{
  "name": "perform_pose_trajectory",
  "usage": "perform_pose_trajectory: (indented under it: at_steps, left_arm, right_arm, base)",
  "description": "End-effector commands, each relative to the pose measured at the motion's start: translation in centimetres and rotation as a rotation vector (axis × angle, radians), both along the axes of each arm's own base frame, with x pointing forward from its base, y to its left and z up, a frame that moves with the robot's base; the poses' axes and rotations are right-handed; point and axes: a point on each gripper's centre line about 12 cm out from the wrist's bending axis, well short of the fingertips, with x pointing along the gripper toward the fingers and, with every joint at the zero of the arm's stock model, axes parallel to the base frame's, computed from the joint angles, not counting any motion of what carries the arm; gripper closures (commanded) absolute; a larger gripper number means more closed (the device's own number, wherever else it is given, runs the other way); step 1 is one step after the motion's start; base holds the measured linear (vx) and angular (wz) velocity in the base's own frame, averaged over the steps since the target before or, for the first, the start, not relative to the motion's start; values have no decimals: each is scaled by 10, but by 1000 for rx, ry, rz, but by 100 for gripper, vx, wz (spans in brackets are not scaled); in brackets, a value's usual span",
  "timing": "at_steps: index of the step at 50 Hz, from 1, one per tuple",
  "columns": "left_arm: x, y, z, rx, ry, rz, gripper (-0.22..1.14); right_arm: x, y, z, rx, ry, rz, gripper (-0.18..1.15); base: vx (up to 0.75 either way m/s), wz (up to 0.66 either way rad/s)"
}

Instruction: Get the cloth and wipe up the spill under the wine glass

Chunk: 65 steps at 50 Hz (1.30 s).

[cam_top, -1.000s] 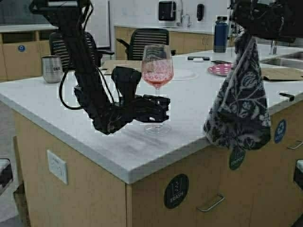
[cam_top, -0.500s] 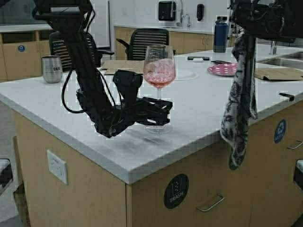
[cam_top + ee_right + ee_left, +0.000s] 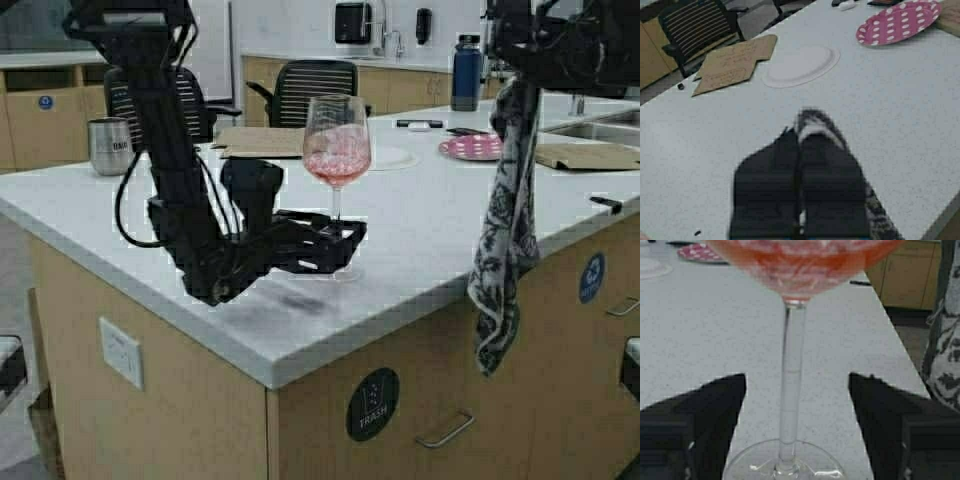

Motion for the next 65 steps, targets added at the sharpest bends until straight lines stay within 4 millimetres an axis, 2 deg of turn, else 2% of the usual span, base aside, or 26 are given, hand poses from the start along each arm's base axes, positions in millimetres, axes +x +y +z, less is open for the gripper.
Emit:
perform_pose_trajectory:
  at_steps: [1,11,16,22,29,35,47,65]
  left_arm:
    - [-8,14,31,-45,-53,41,-4]
    - [-45,35,38,-54,-28,50,-4]
    - [-62,45,49,-38,3,53,-4]
    - [-79,56,71,-43,20,69,-4]
    - [-94,69,108,-54,4,110,-4]
    - [-100,75,135,-44,11,136,-4]
    - [-100,77,198,-41,-4,146,-4]
    - [-96,78,305,-10,0,177,-4]
  right_arm:
    - [-4,0,4,5,-20,1,91]
    - [-18,0,-1,0,-2,10,91]
    - [-26,6,5,-2,-11,33,91]
    - [-32,9,20,-3,-4,53,91]
    - [-34,14,45,-17,41,86,91]
    - [-37,26,68,-50,46,144,91]
    - [-45,38,108,-70,23,196,91]
    - [-58,36,174,-101,-45,209,91]
  base:
    - [0,0]
    - [0,0]
    - [0,0]
    - [0,0]
    - [0,0]
    - [0,0]
    - [0,0]
    - [0,0]
